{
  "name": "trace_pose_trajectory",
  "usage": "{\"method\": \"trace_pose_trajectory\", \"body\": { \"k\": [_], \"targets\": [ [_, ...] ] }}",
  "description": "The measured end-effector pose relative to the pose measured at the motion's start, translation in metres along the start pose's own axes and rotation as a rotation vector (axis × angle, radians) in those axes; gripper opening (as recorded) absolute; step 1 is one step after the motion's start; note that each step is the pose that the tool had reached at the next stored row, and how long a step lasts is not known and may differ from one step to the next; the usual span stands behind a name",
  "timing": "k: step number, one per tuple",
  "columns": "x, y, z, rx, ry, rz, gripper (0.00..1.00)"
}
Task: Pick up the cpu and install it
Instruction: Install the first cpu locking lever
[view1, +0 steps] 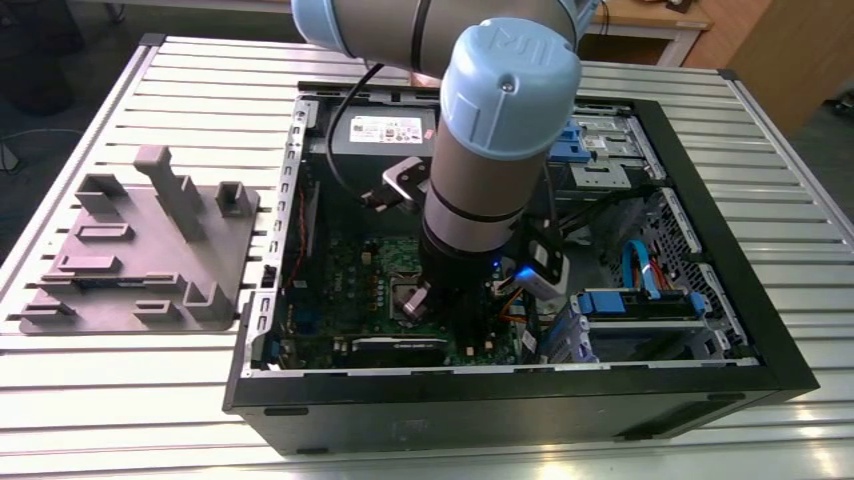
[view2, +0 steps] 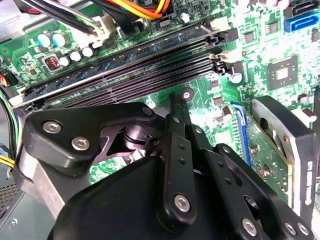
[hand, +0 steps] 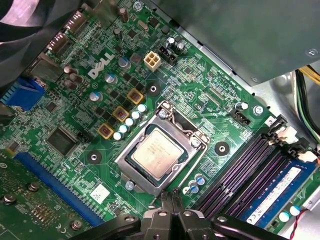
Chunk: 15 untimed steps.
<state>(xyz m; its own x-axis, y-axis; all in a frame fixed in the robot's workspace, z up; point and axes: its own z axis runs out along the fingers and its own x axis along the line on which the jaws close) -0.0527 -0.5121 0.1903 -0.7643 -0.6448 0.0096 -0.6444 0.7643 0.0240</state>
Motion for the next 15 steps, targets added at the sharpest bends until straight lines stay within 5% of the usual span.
{"method": "trace_pose_trajectory", "body": {
  "k": [6,15],
  "targets": [
    [0.0004,-0.0007,0.0,-0.008,-0.0068,0.0,0.1],
    [0.0014,0.0,-0.0001,-0.0084,-0.0071,0.0,0.1]
  ]
}}
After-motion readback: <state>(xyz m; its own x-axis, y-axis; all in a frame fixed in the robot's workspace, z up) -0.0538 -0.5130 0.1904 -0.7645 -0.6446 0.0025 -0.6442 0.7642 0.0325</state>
